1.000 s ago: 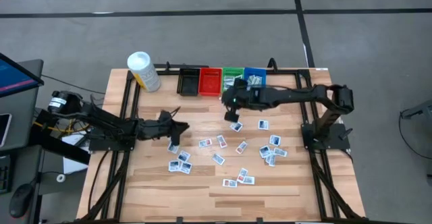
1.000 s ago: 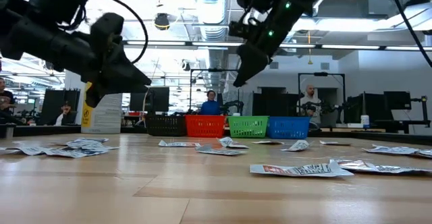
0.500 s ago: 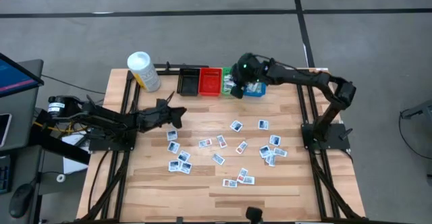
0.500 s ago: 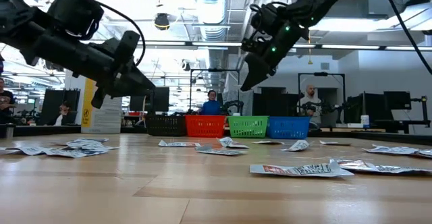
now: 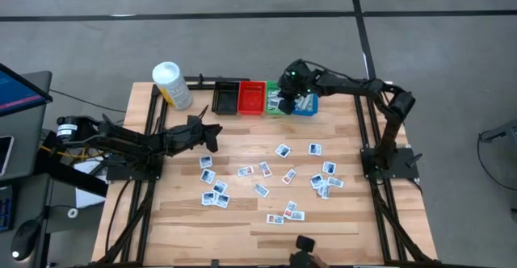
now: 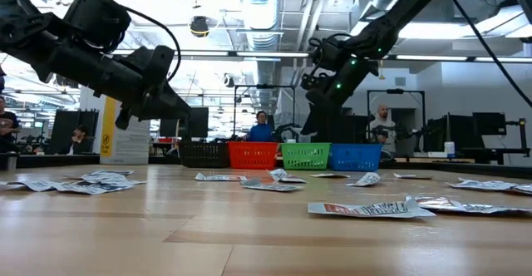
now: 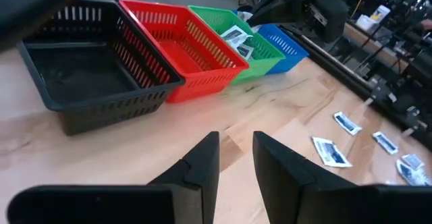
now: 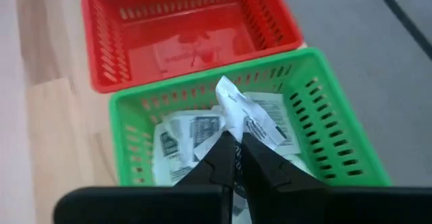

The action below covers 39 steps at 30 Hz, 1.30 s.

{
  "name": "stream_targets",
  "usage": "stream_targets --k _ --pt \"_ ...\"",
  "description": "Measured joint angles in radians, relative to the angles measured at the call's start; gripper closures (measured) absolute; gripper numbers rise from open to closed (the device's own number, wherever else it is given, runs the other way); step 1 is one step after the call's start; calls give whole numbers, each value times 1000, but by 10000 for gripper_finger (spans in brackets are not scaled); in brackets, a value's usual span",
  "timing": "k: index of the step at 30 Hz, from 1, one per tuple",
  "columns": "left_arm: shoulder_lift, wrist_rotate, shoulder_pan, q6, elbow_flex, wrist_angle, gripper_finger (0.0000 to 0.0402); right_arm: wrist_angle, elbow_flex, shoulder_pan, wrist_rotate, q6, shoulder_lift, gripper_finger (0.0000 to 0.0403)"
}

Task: Pick & Place First Aid Supplies
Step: Put the towelette pack into the green bin, then put the alcohol pad into the red bin

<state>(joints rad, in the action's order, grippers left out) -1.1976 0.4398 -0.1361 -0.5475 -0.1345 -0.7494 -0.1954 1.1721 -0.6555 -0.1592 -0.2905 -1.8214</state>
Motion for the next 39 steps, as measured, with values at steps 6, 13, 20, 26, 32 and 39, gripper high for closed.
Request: stream_targets --k 6,13,20,26,32,39 --pt "0 2 -6 10 0 -18 311 15 0 16 3 0 7 354" --pt "0 -20 -6 -29 0 -23 311 8 1 12 21 0 9 280" --pt "0 -81 2 -33 0 -23 311 11 1 39 57 -4 9 270" --pt "0 -99 56 -33 0 -23 311 13 1 86 57 0 9 289" --pt "0 -97 101 -33 0 -24 311 13 0 140 65 19 38 295" --pt "17 -105 161 27 -1 -33 311 -17 0 212 129 76 183 295"
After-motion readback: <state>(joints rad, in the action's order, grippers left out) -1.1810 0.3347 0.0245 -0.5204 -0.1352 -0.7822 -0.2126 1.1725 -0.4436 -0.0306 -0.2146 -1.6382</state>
